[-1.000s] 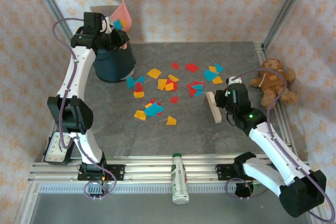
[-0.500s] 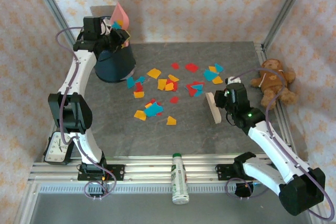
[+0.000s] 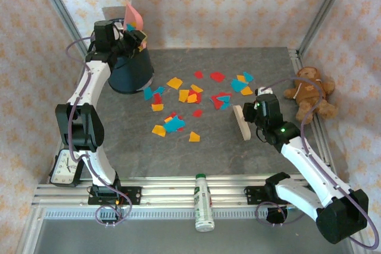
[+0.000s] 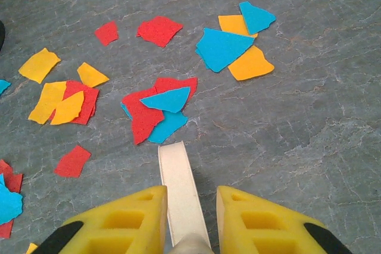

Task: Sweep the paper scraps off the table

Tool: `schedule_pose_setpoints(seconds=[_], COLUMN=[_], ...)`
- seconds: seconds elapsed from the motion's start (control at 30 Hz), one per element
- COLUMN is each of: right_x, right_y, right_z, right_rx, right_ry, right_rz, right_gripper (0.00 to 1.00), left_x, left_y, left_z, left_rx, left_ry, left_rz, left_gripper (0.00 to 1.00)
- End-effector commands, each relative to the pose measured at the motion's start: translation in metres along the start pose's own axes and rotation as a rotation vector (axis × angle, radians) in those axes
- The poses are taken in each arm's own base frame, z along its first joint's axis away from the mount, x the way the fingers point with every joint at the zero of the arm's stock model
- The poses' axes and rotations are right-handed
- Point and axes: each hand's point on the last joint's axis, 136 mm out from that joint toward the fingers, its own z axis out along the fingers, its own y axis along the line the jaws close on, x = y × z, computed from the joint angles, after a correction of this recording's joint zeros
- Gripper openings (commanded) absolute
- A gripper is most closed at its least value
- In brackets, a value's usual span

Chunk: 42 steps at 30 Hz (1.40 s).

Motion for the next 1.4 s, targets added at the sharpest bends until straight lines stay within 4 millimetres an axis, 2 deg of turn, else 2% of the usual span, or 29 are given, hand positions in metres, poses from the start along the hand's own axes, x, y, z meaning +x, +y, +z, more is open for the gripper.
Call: schedule_pose_setpoints(seconds=[0.0,0.43,0.83,1.37], right_x=[-0.009,-0.010,-0.010,-0.008], right_y=[0.005,0.006,0.007,0.007], right_z=[-0.002,-0.001,0.002,0.001], right_rx=[-0.018,-0.020,-0.021,-0.026], right_ry=[-0.037,-0.033,-0.030,-0.025], right_rz=[0.016,0.011,0.008,0.011], right_gripper=[0.00,0.00,0.00,0.00], left_x=[-0.010,-0.016,-0.017,-0.018], left_y=[-0.044,-0.057,-0.064,-0.082], left_z=[-0.028,-0.031,-0.042,-0.054], left_rx=[0.126,0.252,0.319,0.497], left_ry=[-0.062,-0.064,-0.089,-0.069], left_rz=[0.019,-0.089,-0.177,-0.349], left_gripper=[0.00,0.00,0.00,0.00])
